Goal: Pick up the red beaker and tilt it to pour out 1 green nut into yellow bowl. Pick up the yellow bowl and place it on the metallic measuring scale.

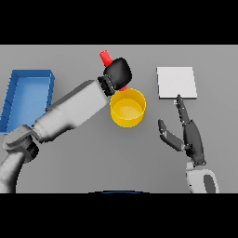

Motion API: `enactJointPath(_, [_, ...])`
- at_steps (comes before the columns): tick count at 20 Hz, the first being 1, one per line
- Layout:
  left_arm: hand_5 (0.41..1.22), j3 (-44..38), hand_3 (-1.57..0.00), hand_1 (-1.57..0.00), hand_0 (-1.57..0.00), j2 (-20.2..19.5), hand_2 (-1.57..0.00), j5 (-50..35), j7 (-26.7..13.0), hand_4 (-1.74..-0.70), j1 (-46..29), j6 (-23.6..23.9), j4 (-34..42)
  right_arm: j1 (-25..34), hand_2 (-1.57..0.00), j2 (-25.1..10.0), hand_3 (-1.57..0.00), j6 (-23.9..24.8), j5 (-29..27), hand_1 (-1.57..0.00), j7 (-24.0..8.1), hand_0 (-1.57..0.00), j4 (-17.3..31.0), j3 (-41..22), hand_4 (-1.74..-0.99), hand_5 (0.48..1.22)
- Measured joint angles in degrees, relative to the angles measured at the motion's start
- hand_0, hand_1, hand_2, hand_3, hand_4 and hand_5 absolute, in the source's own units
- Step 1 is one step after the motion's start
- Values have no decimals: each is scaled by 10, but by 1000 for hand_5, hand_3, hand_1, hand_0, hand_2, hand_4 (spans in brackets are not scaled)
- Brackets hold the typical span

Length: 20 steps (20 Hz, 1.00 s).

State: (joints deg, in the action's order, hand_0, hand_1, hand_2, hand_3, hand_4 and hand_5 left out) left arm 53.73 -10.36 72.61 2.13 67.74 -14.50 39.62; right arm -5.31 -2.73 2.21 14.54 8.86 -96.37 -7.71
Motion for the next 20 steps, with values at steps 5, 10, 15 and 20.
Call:
enactJointPath(5, [1221, 48, -1571, -1571, -1571, 4, -1571, 46, 21, -1733, 21, -17, 1, 2, 1, 1, 1, 15, 18, 1, -6, 1, 4, -1, -1077, 676])
enactJointPath(10, [1221, 98, -1571, -1571, -1571, 23, -1571, 95, 50, -1732, 58, -34, -24, -2, 1, 1, 1, 19, 24, 1, 4, 1, -4, -4, -1051, 677])
enactJointPath(15, [1221, 97, -1571, -1571, -1571, 34, -1571, 106, 74, -1726, 99, -25, -49, -4, 1, 6, 1, 18, 28, 1, 3, 1, -3, -12, -1035, 684])
enactJointPath(20, [1221, 28, -1263, -1571, -1571, 8, -1571, 74, 79, -1731, 165, -9, -94, 2, 1, -2, 1, 23, 32, 1, -1, 1, -7, -5, -1024, 681])
